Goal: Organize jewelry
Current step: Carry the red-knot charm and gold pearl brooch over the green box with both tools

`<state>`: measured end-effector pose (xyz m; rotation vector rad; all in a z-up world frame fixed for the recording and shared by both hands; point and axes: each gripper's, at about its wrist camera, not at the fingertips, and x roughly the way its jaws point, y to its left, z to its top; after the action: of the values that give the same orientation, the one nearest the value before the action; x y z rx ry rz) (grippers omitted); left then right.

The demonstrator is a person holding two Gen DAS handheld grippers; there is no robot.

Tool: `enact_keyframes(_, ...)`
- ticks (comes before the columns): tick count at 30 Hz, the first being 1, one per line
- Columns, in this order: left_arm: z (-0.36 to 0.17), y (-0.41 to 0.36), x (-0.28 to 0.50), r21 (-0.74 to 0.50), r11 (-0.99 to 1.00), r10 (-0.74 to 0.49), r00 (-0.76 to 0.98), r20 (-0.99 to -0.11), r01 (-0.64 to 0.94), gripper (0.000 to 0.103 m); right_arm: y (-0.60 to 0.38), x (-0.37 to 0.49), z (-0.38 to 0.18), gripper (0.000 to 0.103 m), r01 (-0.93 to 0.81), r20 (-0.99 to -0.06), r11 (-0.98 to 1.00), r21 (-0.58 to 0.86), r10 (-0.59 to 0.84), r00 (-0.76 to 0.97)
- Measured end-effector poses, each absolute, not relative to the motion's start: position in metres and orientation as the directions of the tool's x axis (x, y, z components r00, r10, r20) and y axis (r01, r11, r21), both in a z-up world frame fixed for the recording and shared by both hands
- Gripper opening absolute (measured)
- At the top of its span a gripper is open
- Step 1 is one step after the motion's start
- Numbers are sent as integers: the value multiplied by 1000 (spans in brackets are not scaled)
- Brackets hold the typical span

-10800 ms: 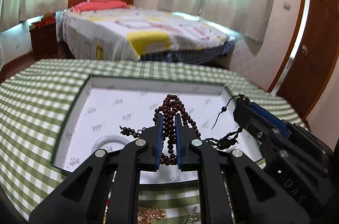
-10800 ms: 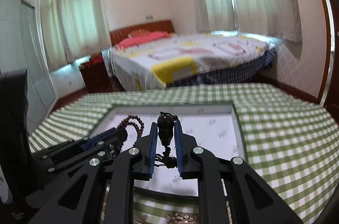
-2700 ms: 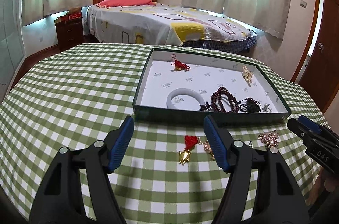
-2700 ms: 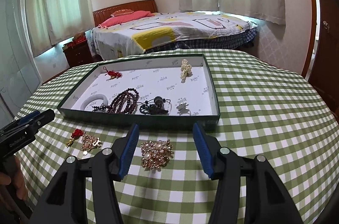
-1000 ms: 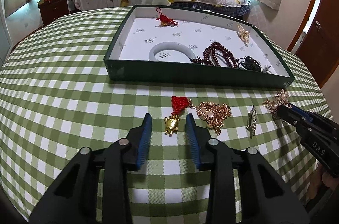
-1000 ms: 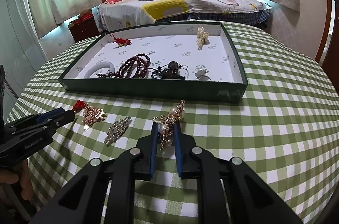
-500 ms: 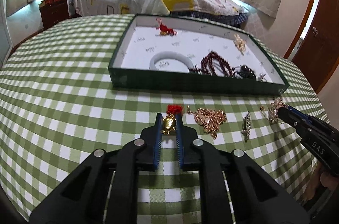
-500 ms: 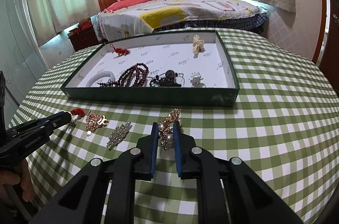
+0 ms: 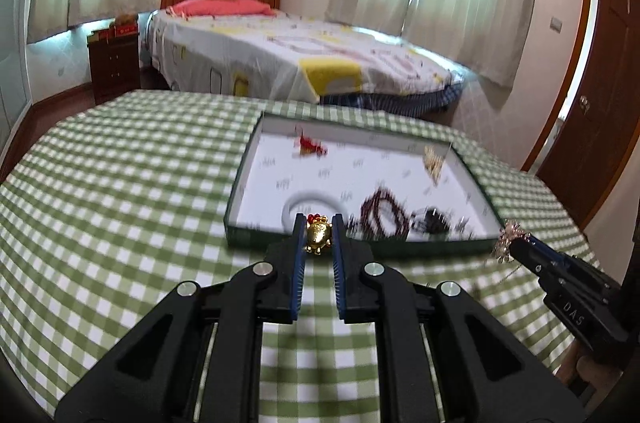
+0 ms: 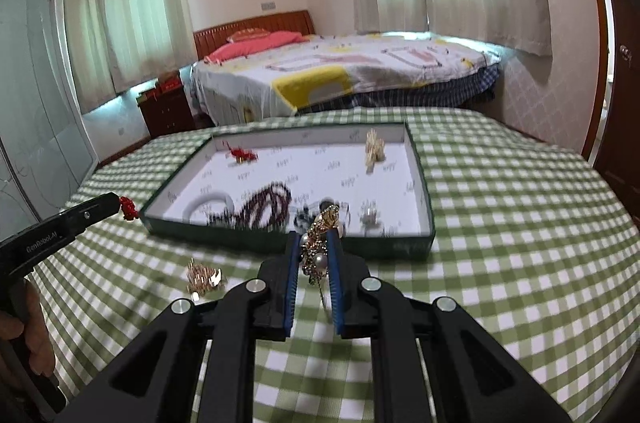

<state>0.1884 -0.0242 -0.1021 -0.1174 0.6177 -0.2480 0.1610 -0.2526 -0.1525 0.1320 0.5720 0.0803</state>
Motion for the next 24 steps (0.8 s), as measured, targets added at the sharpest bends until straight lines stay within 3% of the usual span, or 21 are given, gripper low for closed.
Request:
enact_keyframes(14,-68,-55,248,-186,956,-290,842,-454,229,13,-266,216,-117,14,-42,-424,992,117,88,901)
enact_keyframes(19,-83,-67,278,-178,960,-274,837,-473,214,13,-273,244,-127,14,-30,-431,993,114,77,899)
enact_keyframes(24,-116,-68,313,-180,969,-241,801,-549,168,13,-277,272,-159,14,-14,-502,995,99,62,863)
